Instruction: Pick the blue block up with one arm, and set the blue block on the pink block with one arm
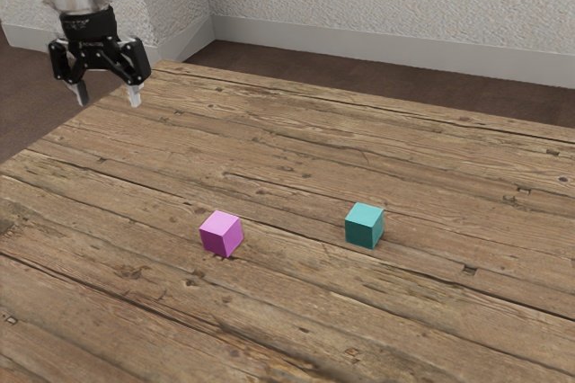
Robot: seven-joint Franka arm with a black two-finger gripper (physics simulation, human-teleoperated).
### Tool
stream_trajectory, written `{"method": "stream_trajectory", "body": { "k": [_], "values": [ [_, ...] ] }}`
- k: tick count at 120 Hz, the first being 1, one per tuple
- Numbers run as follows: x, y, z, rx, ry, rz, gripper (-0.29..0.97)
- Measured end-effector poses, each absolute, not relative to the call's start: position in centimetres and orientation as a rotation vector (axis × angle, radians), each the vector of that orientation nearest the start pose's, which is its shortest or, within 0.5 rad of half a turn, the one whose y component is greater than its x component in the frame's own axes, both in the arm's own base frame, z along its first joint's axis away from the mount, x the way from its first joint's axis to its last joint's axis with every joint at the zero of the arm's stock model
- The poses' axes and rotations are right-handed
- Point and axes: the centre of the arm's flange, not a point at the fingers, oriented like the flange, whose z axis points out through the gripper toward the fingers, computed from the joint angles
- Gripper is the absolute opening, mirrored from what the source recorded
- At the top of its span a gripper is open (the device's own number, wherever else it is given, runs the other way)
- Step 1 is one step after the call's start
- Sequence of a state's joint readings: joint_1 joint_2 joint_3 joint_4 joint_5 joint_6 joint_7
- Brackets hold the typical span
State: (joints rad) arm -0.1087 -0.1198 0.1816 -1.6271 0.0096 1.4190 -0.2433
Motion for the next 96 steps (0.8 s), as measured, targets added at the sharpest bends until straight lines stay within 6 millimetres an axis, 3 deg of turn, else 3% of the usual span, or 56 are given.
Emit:
{"method": "stream_trajectory", "body": {
  "k": [13, 25, 29, 39, 51, 68, 85, 96],
  "values": [
    [50.9, 4.2, 63.7, -3.067, -0.628, 0.138, 0.68],
    [56.5, 2.2, 58.1, -3.012, -0.683, 0.211, 0.68],
    [58.3, 0.4, 55.8, -3.001, -0.667, 0.24, 0.68],
    [61.9, -6.3, 51.5, -2.998, -0.573, 0.265, 0.68],
    [66.1, -9.3, 47.4, -3.009, -0.571, 0.239, 0.68],
    [69.3, -13.6, 40.2, -3.058, -0.566, 0.219, 0.68],
    [71.3, -16.5, 37.1, -3.128, -0.571, 0.106, 0.68],
    [72.2, -19.5, 34.9, -3.18, -0.5, 0.043, 0.68]
  ]
}}
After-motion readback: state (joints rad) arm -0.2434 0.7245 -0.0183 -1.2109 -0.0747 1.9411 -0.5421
